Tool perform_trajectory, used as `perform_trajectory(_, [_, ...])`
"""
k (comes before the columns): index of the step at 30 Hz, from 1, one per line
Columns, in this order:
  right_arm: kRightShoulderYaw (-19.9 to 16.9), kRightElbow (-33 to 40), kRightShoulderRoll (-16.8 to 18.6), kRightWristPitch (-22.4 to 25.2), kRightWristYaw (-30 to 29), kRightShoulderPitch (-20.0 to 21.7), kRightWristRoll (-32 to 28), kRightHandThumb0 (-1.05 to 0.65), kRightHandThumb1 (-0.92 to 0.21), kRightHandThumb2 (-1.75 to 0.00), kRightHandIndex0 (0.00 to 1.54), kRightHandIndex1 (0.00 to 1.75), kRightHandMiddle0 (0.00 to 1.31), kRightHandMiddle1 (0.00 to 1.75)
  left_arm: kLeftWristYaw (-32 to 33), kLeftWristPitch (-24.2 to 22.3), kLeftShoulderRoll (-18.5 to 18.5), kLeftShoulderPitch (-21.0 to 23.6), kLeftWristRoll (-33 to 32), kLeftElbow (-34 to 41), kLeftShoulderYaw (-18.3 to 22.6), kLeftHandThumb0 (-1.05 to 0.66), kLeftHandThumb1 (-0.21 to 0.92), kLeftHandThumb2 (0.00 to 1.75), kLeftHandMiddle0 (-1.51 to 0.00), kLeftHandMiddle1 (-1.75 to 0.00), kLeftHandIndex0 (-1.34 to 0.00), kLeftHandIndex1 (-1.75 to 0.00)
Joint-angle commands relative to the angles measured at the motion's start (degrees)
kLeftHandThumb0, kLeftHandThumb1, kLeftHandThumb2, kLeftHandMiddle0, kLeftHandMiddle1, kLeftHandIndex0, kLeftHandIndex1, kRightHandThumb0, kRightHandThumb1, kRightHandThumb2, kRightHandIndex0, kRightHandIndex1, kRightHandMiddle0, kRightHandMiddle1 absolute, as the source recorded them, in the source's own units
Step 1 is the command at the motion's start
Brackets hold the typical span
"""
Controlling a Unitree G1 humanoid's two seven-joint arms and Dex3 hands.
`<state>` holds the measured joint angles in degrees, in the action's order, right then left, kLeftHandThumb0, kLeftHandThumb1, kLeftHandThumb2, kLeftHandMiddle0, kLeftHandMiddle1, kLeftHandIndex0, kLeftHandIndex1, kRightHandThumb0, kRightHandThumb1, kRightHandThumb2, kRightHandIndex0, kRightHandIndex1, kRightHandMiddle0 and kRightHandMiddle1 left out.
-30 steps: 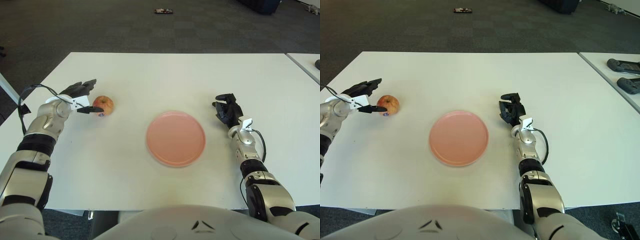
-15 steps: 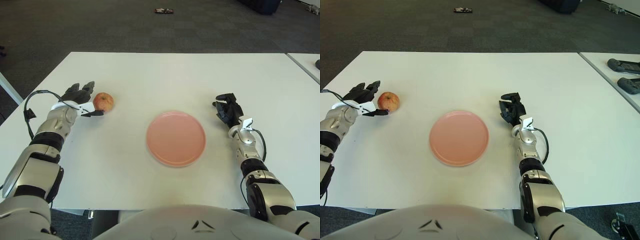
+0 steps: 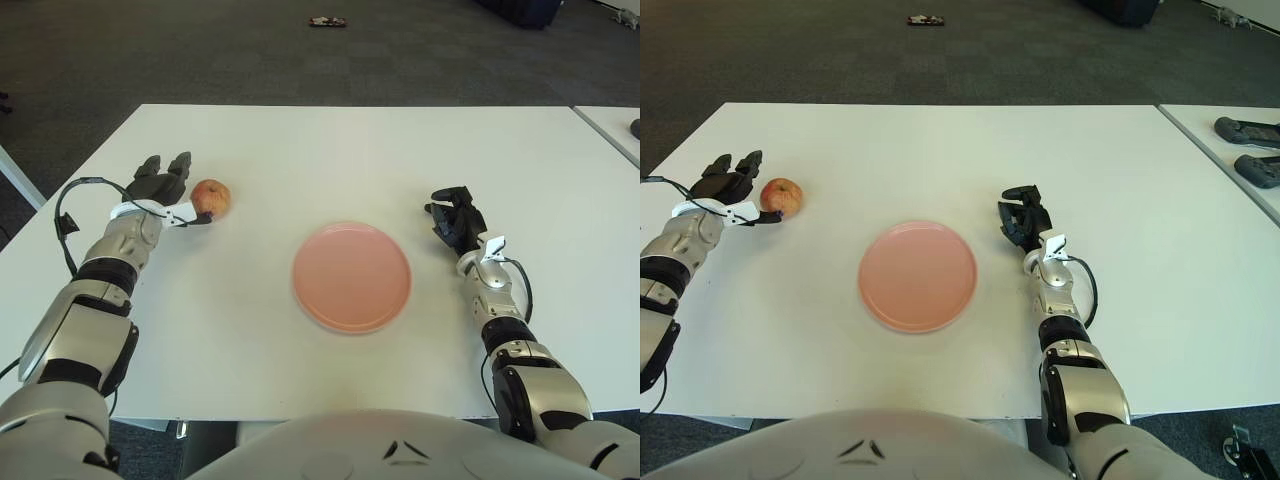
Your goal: Put the apple into the plate.
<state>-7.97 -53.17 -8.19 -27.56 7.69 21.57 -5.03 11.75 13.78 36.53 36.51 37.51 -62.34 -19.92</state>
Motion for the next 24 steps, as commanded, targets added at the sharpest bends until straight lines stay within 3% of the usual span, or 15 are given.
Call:
perform_trajectory(1, [-0.10,-3.00,0.17,2.96,-0.09,-2.86,0.33,-0.35,-0.92,-0.47,0.34,1.23,0.25,1.69,0.87,2.07,-0.14,1.53,0.37,-1.55,-0.86,-0.96,0.78,0.07,0.00,0.00,-0.01,-0.01])
perform_trajectory(10, [-0.09,-2.95,0.24,2.93,-0.14,-2.91,0.38,-0.35,-0.92,-0.47,0.34,1.23,0.25,1.69,2.48,6.16,0.34,1.91,0.51,-1.93,-1.69,-0.94,0.77,0.08,0.00,0.00,0.00,0.00])
perform_trajectory(24, [0.01,-2.92,0.45,2.92,-0.34,-2.89,0.50,-0.35,-0.92,-0.47,0.34,1.23,0.25,1.69,4.60,8.78,0.88,2.17,1.01,-2.39,-2.68,-0.93,0.77,0.11,0.00,0.00,-0.02,-0.03])
